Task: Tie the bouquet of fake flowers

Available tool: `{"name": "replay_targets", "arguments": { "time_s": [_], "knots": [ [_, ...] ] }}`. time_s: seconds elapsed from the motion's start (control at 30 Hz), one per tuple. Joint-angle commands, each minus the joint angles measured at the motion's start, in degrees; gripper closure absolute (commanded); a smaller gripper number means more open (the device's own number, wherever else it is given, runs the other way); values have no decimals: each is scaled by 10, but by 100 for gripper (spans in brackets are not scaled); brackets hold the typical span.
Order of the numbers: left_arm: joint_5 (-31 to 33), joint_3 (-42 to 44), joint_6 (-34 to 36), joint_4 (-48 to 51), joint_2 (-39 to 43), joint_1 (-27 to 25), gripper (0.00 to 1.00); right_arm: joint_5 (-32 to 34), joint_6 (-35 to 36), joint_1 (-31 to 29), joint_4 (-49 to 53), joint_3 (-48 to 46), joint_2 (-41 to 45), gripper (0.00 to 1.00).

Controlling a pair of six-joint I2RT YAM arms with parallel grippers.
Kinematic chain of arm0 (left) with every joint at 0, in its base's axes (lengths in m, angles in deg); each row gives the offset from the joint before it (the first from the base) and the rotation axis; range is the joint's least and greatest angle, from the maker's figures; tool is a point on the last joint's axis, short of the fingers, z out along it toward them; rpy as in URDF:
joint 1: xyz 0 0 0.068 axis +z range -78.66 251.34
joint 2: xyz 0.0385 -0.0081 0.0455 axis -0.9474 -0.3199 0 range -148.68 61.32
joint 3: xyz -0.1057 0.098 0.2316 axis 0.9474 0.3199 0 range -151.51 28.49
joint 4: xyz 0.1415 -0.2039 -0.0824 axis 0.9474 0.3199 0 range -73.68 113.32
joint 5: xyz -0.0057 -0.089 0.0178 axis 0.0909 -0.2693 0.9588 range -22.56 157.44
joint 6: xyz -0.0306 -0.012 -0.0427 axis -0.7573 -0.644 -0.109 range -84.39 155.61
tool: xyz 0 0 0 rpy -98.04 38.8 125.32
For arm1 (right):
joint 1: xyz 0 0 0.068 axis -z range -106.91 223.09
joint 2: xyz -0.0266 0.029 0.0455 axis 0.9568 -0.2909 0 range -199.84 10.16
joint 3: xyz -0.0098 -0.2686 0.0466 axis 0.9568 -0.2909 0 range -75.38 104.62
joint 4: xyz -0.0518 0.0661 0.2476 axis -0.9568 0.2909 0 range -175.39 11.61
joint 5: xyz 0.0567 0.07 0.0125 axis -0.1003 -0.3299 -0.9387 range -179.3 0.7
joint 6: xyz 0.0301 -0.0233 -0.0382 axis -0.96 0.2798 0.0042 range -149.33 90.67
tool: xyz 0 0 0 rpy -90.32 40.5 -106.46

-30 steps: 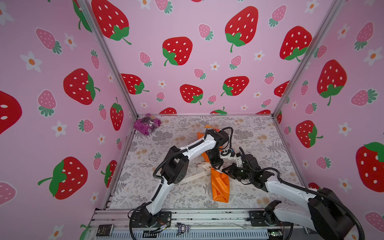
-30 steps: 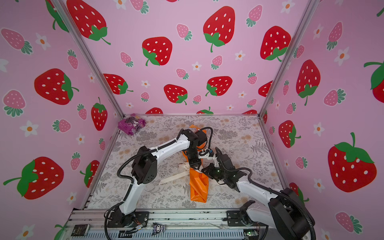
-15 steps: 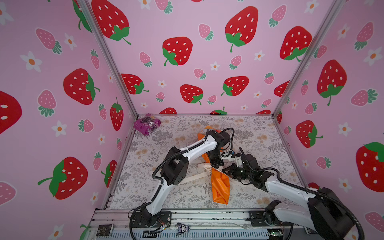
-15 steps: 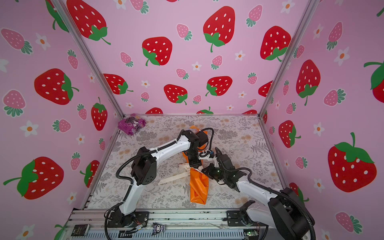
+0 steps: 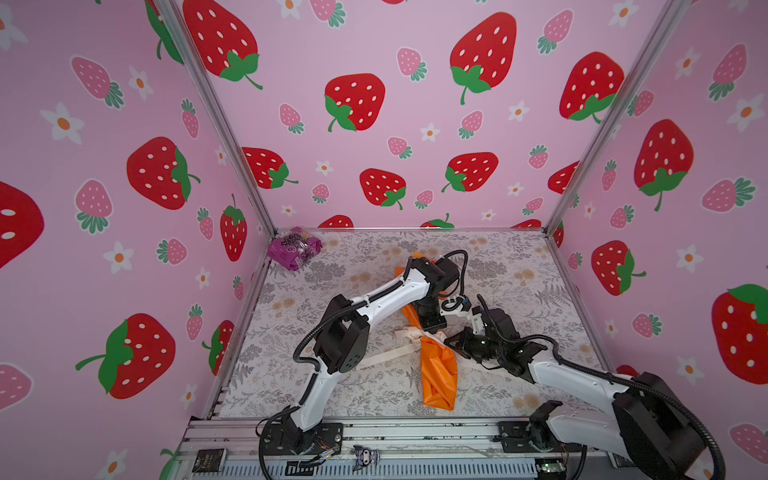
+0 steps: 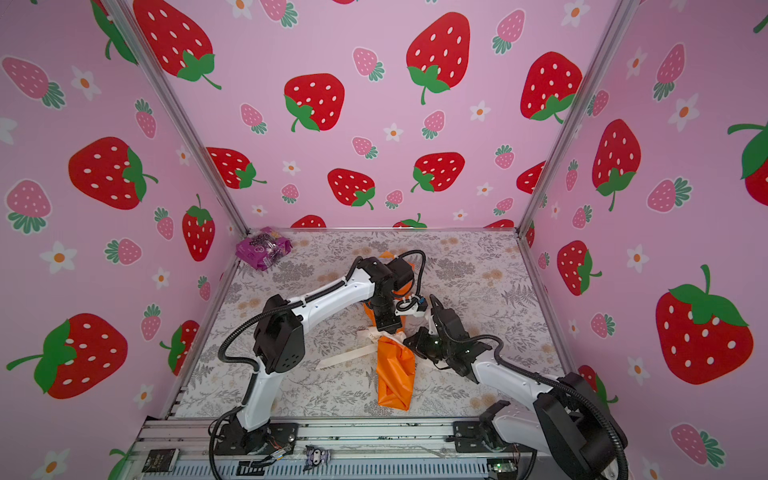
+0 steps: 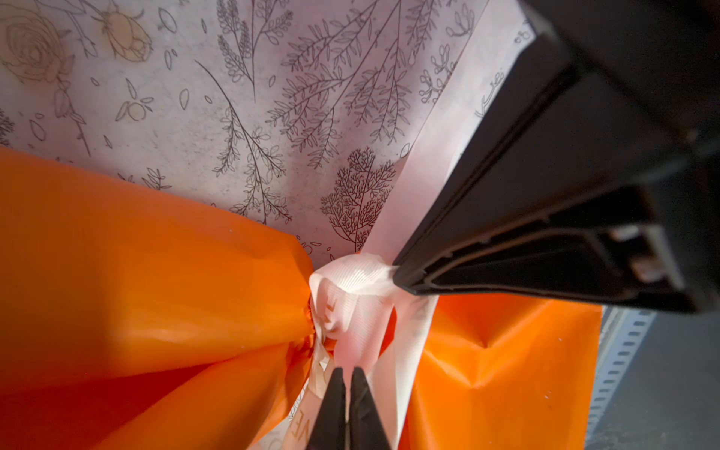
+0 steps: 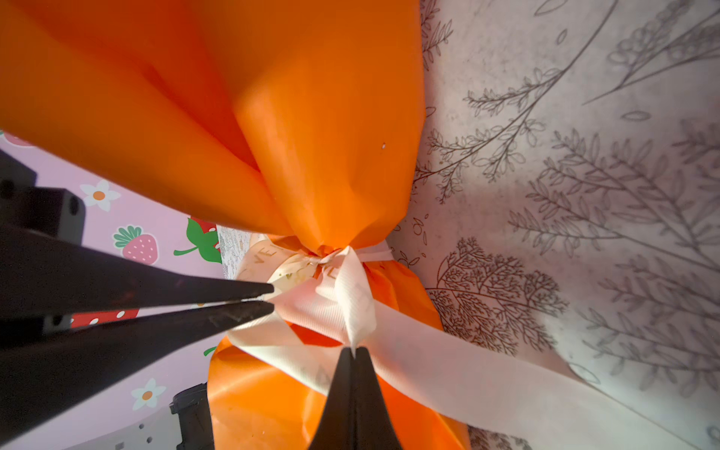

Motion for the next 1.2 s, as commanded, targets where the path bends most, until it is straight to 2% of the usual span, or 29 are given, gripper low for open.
{"name": "replay_targets", "arguments": {
  "time_s": [0.0, 0.07, 0.23, 0.6, 0.77, 0.97, 1.17],
  "knots": [
    [-4, 5, 11, 14, 0, 1, 96, 6, 1, 2, -1, 4, -1, 100],
    [-10, 7, 16, 13, 1, 1, 87, 0, 3, 2, -6, 3, -2, 100],
    [-35, -13, 27, 35, -15, -1, 81, -7, 0, 2, -8, 6, 1, 100],
    [1, -7, 29, 16, -26, -13, 71, -14, -6, 4, -8, 3, 16, 100],
    [16, 9, 36, 13, -20, -21, 71, -13, -7, 5, -7, 3, 18, 100],
    [38, 62, 34, -35, 16, -25, 84, -12, -6, 7, -6, 0, 16, 100],
    [35, 70, 30, -41, 34, -25, 92, -6, -6, 9, -5, -5, 13, 100]
  ]
}}
